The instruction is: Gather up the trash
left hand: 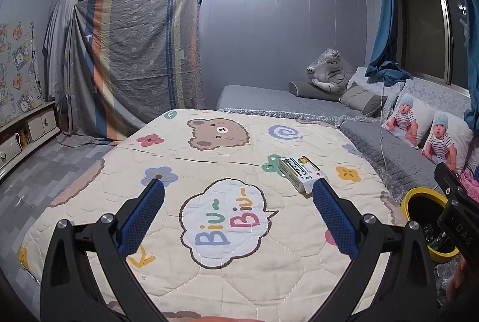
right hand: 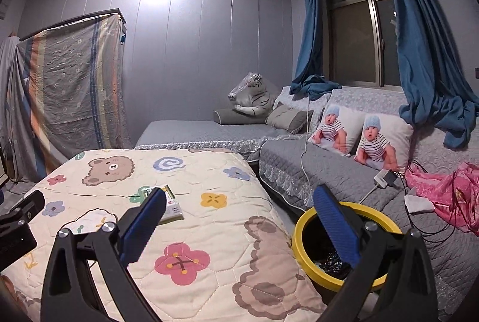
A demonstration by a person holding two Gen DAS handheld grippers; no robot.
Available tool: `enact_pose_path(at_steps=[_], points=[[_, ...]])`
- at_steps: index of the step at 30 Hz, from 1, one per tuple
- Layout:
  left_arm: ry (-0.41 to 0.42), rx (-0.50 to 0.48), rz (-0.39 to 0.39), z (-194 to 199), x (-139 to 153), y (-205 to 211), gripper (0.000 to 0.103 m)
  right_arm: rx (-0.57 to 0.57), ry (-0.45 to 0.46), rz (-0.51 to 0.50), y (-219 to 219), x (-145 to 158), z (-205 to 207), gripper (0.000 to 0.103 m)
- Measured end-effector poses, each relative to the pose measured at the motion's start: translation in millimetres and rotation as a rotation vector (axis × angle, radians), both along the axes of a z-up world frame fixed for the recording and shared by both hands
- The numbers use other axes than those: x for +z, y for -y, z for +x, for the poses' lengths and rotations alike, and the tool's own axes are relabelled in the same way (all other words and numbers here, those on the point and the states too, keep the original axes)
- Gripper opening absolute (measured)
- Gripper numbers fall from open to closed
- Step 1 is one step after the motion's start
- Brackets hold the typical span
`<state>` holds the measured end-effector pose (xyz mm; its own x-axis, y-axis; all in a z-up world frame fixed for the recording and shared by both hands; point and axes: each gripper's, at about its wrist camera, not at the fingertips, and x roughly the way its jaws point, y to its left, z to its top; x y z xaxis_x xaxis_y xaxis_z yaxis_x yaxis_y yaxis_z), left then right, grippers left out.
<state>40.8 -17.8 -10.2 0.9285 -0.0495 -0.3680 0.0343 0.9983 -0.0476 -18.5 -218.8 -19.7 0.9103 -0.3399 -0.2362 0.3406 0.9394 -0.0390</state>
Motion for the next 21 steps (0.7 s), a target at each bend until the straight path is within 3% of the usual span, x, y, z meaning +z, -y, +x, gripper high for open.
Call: enact_pose_path(at_steps=[21], points=[[0.019,-0.004,0.028,-4.4,4.8,7.8,0.095,-0.011,-0.052,0.027,1.7,-9.8,10.5,0.095]])
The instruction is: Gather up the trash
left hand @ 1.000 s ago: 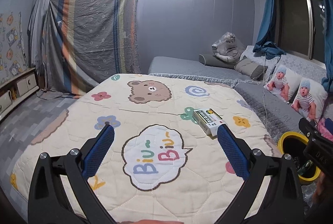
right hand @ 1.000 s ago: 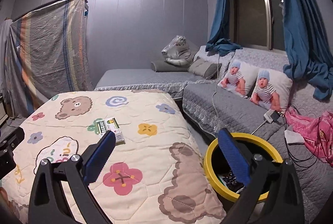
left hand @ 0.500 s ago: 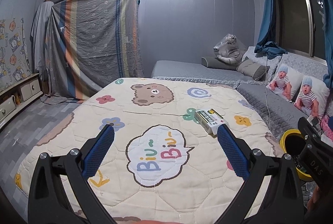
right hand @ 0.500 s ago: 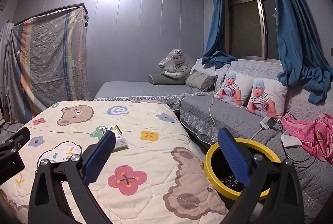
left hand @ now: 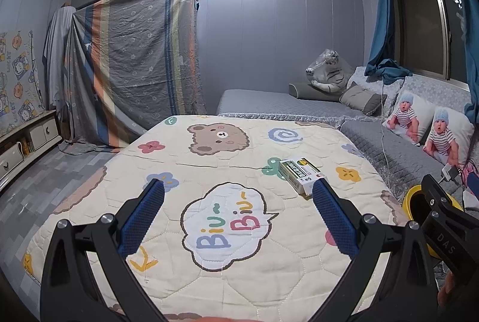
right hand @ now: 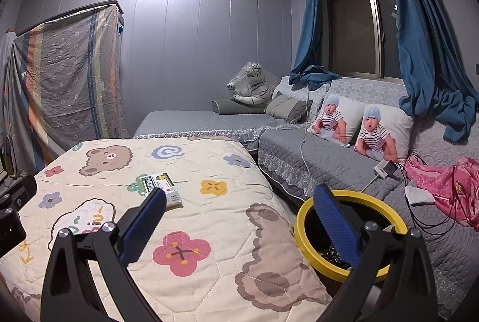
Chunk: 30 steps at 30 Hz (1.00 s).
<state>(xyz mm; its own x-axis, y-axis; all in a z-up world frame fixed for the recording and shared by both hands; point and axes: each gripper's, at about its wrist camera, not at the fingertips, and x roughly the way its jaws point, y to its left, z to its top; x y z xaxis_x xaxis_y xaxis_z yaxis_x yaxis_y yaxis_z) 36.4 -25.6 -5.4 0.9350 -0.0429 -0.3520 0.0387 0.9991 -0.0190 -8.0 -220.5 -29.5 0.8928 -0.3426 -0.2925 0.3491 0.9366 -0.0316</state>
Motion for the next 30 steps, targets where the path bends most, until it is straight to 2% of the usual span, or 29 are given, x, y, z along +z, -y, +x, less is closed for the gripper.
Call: enact_pose_path(at_steps=[30], points=[[0.001,-0.002,-0.001,-3.1,0.7,0.6,0.095,0.025,-0.011,0.002,-3.7,-5.1,0.3,0.095]])
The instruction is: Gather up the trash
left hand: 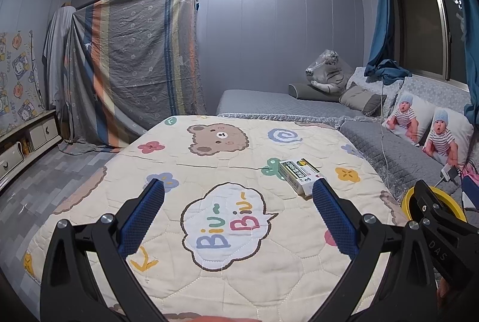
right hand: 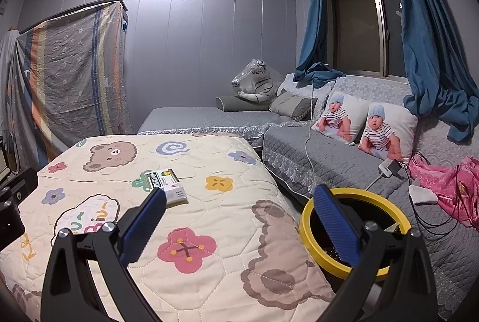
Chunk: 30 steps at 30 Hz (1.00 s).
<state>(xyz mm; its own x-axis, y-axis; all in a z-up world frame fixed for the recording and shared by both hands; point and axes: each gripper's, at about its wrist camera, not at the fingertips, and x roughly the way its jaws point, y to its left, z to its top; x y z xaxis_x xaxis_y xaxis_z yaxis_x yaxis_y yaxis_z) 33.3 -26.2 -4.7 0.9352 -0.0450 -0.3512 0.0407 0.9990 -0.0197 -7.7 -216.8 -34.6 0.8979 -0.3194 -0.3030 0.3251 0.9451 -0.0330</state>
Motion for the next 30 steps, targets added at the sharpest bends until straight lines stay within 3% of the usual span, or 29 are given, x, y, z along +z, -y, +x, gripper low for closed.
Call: enact_pose_path(at_steps=[30], points=[[-0.015,-0.014,-0.006,3.3,-2.5,4.4,0.095,0.000,-0.012,0.005,0.5,-5.5,3.8,0.095]])
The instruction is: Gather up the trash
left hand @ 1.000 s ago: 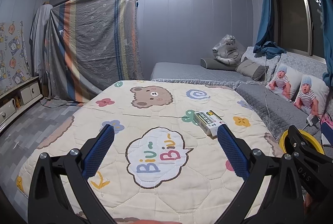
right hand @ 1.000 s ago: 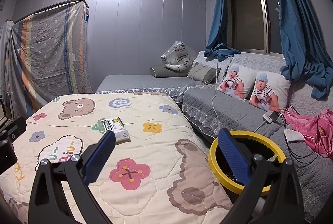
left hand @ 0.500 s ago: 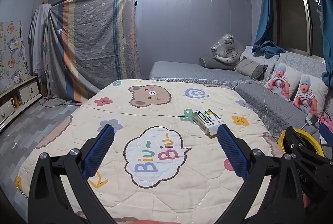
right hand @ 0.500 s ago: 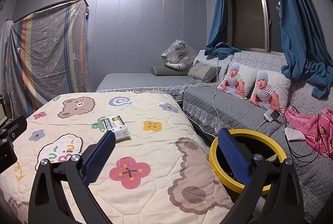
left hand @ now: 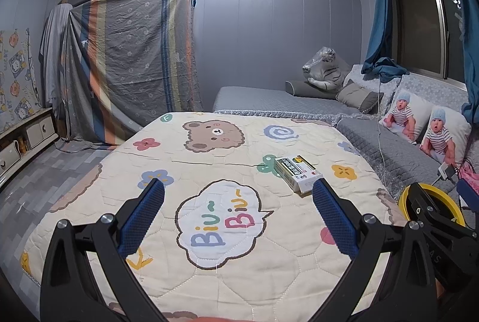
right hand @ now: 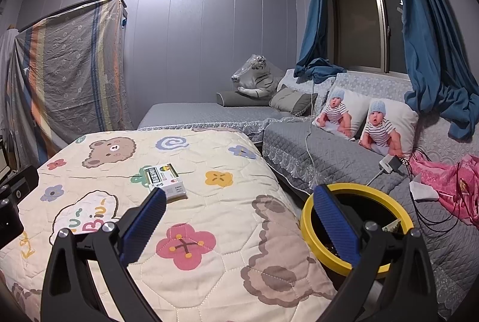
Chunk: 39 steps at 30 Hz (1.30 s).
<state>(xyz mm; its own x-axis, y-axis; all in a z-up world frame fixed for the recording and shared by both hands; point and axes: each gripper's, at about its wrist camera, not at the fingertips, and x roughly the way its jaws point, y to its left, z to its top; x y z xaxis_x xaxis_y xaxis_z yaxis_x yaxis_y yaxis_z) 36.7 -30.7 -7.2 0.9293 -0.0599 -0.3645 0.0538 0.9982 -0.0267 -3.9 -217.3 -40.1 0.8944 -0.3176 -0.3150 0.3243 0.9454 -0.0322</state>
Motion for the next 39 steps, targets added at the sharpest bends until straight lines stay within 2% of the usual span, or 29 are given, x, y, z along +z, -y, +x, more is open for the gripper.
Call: enact_pose_path(at_steps=[39], points=[[-0.034,-0.016,-0.021,6.3,-10.4,0.2,0.095,0.001,-0.017,0.004,-0.9,-10.1,-8.2,0.095]])
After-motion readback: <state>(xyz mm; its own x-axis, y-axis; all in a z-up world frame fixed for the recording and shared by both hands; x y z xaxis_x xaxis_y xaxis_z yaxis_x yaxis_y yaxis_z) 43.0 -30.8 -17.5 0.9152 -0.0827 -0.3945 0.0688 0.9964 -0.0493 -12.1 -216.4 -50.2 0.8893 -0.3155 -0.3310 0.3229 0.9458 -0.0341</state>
